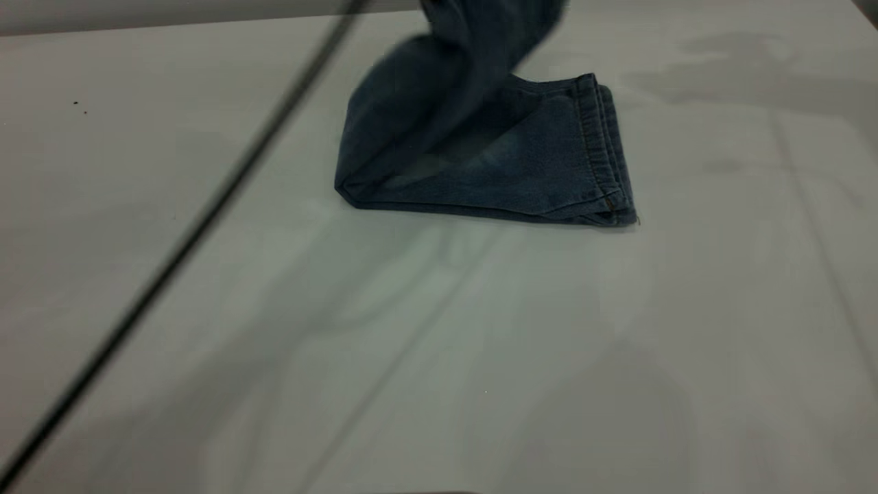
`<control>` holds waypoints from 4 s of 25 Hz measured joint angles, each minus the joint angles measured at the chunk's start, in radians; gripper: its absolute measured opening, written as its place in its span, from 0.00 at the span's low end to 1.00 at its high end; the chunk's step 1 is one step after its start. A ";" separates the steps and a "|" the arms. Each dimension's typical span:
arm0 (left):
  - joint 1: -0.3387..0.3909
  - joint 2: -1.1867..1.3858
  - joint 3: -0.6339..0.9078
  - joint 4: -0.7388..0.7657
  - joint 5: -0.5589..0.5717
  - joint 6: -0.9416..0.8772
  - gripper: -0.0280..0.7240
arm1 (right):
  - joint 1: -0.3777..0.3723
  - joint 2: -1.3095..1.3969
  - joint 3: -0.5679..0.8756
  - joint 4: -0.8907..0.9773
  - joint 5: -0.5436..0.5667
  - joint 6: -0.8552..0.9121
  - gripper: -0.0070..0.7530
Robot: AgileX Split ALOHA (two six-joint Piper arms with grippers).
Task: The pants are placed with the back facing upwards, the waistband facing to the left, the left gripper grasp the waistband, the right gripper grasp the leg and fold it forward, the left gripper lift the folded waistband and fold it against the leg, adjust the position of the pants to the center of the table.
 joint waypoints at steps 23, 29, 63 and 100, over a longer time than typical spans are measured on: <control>-0.051 0.074 -0.243 0.436 0.254 0.068 0.92 | 0.070 -0.145 0.000 -0.050 0.049 -0.022 0.65; -0.009 -0.036 -0.252 0.633 0.314 -0.068 0.86 | 0.120 -0.145 0.000 -0.067 0.036 -0.012 0.65; 0.186 -0.176 -0.253 0.630 0.408 -0.101 0.80 | 0.650 0.269 0.000 -0.739 0.107 0.599 0.65; 0.186 -0.176 -0.250 0.630 0.409 -0.101 0.80 | 0.749 0.301 -0.012 -0.814 0.016 0.679 0.59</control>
